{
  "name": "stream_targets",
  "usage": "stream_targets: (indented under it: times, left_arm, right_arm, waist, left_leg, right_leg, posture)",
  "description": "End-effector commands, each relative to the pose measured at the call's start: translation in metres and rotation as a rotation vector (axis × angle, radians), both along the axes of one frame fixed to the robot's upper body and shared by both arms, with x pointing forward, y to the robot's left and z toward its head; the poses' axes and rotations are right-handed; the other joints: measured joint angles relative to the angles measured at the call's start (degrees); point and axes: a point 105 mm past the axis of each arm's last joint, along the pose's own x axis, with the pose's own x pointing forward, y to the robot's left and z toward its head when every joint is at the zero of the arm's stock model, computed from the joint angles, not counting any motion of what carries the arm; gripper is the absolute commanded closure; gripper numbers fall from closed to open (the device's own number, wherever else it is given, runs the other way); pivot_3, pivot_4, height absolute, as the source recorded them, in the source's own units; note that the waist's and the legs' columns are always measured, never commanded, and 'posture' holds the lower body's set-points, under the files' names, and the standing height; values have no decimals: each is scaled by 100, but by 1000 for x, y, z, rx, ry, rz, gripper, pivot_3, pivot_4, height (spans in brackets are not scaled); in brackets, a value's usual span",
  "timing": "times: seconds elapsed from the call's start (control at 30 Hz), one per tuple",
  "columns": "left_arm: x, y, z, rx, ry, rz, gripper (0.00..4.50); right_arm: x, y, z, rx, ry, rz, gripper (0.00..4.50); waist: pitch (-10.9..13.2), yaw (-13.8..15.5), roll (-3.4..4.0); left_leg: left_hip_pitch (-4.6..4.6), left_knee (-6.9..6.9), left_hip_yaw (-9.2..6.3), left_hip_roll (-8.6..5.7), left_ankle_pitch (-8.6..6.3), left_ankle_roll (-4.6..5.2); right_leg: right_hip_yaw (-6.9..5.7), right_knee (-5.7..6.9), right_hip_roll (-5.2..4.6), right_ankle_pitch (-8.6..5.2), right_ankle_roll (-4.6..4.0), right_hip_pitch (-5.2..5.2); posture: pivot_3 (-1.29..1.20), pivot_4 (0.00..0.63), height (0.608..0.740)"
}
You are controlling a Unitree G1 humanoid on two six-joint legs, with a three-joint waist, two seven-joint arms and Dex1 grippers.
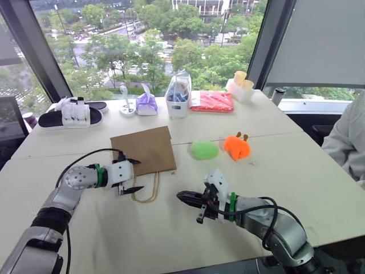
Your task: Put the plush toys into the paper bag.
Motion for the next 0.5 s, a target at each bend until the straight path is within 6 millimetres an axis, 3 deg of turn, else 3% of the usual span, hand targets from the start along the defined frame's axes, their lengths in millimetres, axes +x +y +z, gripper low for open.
stream_targets:
  times: [0.03, 0.2, 0.37, 0.5]
  left_arm:
    - [6, 6, 13, -6, -39, 10, 0]
    - [10, 29, 54, -175, -46, 132, 0]
    - [-26, 46, 42, -23, -2, 87, 0]
    - [-34, 46, 32, 36, -8, 67, 0]
  right_arm:
    - [-2, -1, 13, 30, -53, -19, 4466]
    - [-4, -3, 10, 33, -43, -38, 4466]
    - [-4, -2, 7, 37, -32, -30, 4466]
    - [0, 0, 9, 46, -34, -26, 4466]
  waist:
    - [0, 16, 0]
    - [1, 8, -2]
    - [1, -47, 8]
    - [3, 43, 7]
  left_leg:
    - [1, 1, 0, 0, -6, 12]
    - [-1, 10, -4, -1, -10, 22]
    - [15, -5, -3, 2, -11, 21]
    - [7, 3, -12, 1, -13, 24]
  right_leg:
    - [0, 0, 0, 0, 0, 1]
    - [0, 4, 2, 0, 2, 5]
    - [6, 10, 4, 0, 2, -4]
    - [6, 5, 7, 0, 1, -1]
  posture:
    - [0, 150, 740]
    - [0, 150, 740]
    - [0, 150, 740]
    - [0, 150, 740]
